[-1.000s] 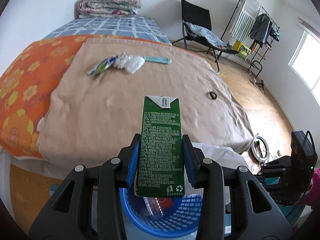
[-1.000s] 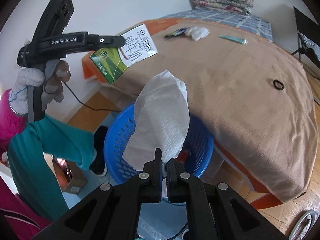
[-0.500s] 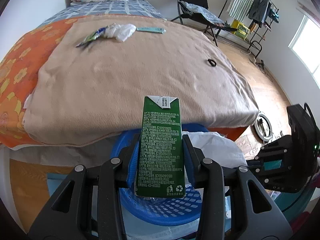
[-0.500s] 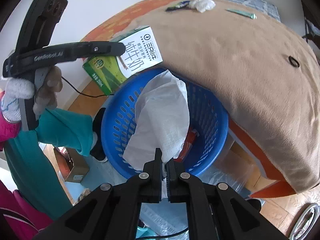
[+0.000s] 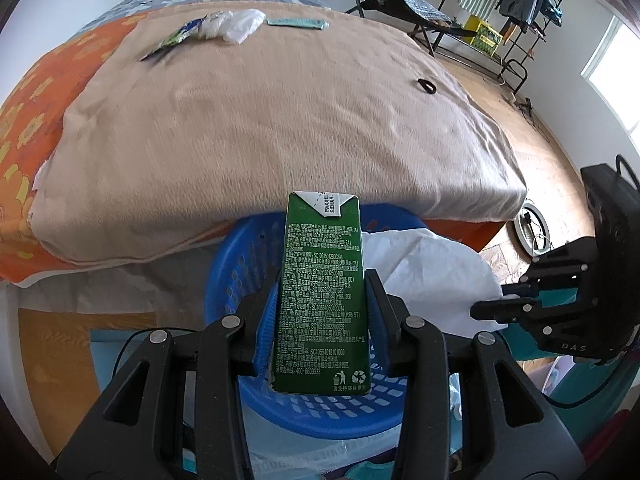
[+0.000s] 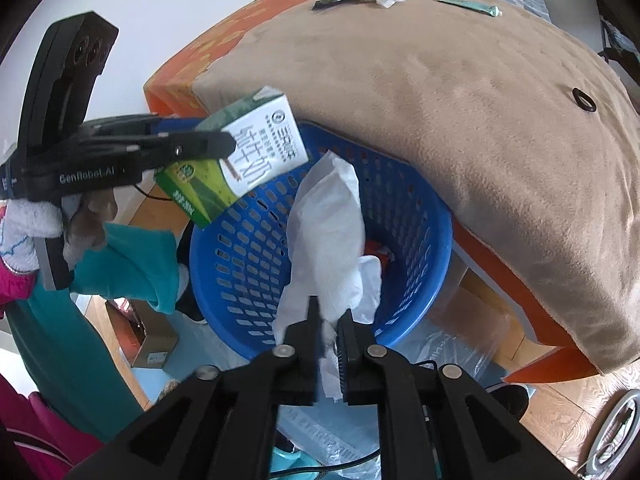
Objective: Collect trash
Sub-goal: 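Carry carton and tissue over the blue basket and open both tools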
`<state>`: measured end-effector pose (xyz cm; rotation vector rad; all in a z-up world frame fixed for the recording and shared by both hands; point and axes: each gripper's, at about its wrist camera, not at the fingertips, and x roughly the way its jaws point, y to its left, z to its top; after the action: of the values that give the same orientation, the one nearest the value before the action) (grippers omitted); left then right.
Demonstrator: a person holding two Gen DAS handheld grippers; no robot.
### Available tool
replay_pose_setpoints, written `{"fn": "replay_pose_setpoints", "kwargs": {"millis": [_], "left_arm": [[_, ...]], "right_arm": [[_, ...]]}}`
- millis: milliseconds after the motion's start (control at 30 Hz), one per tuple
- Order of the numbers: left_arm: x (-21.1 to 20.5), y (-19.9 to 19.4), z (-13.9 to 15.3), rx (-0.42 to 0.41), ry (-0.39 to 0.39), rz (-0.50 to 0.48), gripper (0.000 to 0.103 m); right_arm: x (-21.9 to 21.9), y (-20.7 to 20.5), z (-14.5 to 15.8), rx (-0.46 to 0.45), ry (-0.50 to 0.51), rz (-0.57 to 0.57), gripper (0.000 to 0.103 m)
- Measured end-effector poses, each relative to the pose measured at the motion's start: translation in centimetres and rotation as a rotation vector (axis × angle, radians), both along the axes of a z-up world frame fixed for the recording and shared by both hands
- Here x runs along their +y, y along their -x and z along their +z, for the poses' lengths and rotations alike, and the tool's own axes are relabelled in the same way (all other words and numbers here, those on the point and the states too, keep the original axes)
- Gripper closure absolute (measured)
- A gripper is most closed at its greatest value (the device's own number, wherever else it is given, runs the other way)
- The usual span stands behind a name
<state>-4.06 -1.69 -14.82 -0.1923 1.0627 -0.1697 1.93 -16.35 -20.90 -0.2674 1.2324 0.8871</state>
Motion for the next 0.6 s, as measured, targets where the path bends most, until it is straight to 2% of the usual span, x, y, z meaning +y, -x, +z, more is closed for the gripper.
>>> {"fn": "replay_pose_setpoints", "kwargs": {"millis": [133,267,300,333,367,400,433,500,600], "left_arm": [[-0.3,0.1,-0.2,0.005,-0.003,-0.007,0.063],[-0.4,0.1,-0.2,0.004,-0.006,-0.006,0.063],[-0.4,0.1,-0.2,0.004,-0.004,-0.007,0.063],[-0.4,0.1,-0.1,0.005,-0.004,-0.007,0.060],[-0.4,0.1,-0.1,0.003,-0.007,-0.005,0.056],[-0.4,0.1,-0.1,-0.001,-0.010,-0.002,0.047],[-0.3,0.2,0.0,-0.006,-0.012,0.002,0.042],[-0.2,0.2,0.1,-0.009,-0.010,0.007,0.041],[-0.1,0.0,0.1,-0.003,-0.009,0.014,0.041]], "right_arm": [[-0.2,-0.2,0.2,0.001,-0.012,-0.014,0.089],[-0.5,-0.5,0.5,-0.009,-0.026,-0.033,0.074],[-0.5,-0.5,0.6,-0.009,-0.030,-0.037,0.073],[-0.6,-0.6,0.7,-0.008,-0.036,-0.043,0.069],[-0.7,-0.7,0.8,-0.010,-0.037,-0.050,0.058],[-0.7,-0.9,0.9,-0.014,-0.036,-0.059,0.052],[-0.7,-1.0,1.0,-0.020,-0.035,-0.066,0.043],[-0.8,-1.1,1.2,-0.028,-0.039,-0.072,0.041],[-0.8,-1.2,1.4,-0.034,-0.039,-0.081,0.030]]}}
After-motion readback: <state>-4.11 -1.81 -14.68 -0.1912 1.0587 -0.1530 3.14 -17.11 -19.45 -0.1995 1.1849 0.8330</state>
